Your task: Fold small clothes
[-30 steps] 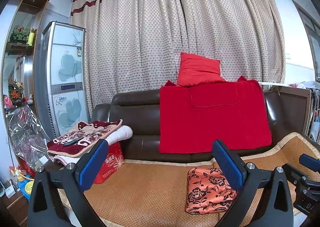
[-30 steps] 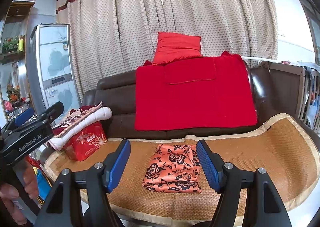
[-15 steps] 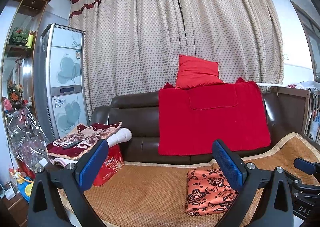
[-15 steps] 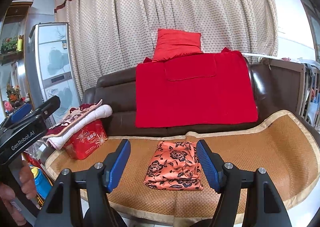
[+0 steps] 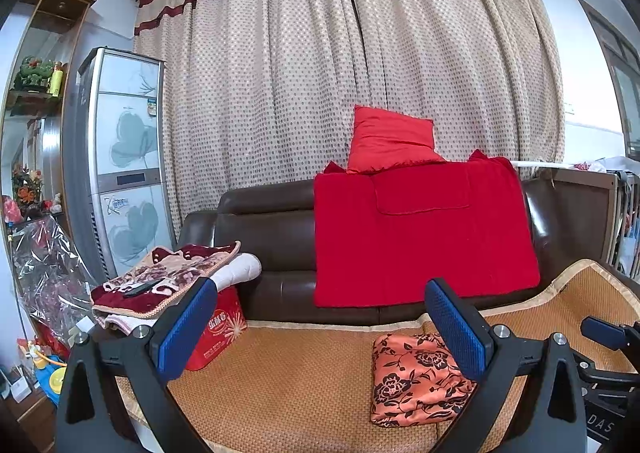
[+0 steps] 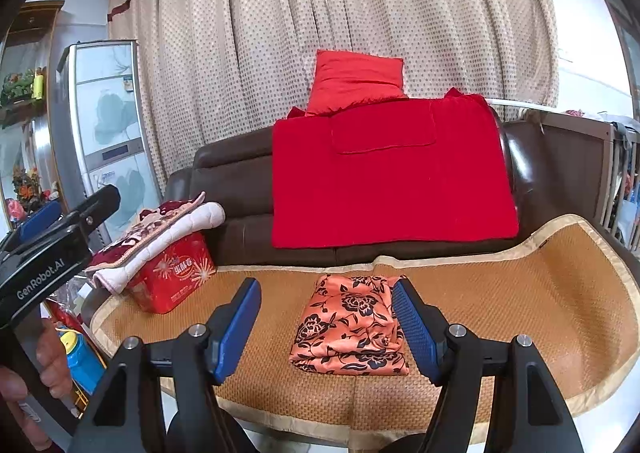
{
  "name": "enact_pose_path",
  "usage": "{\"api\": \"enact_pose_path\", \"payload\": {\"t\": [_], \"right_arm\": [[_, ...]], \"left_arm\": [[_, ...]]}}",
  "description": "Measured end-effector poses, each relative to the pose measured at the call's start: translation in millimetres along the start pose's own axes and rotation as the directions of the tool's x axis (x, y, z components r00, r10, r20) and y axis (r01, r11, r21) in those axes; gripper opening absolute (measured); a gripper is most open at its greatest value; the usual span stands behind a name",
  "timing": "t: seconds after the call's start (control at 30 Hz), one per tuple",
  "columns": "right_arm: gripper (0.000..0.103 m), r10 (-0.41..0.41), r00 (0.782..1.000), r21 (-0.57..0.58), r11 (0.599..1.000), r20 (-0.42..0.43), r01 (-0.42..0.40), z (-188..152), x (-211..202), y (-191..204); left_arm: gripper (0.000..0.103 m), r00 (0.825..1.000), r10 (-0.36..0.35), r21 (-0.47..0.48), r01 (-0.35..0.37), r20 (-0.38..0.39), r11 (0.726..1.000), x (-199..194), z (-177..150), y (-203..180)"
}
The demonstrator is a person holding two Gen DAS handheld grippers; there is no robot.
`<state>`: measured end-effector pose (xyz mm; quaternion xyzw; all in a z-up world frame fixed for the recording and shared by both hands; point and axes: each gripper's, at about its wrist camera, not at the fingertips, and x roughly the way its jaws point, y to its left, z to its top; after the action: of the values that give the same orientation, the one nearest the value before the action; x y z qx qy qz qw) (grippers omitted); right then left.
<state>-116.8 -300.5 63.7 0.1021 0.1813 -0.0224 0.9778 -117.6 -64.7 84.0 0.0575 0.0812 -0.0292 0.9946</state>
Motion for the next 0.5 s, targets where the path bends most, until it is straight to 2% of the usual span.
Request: {"api": "enact_pose_path", "payload": {"t": [0.5], "right_arm": [[0.072,-0.004,1.000,0.000,1.000,-0.017,0.004,-3.3,7.1,2.9]], "left_arm": [[0.103,1.000,-0.021,0.021,0.021,-0.011,1.000,3.1,-5.5,-3.1]]}}
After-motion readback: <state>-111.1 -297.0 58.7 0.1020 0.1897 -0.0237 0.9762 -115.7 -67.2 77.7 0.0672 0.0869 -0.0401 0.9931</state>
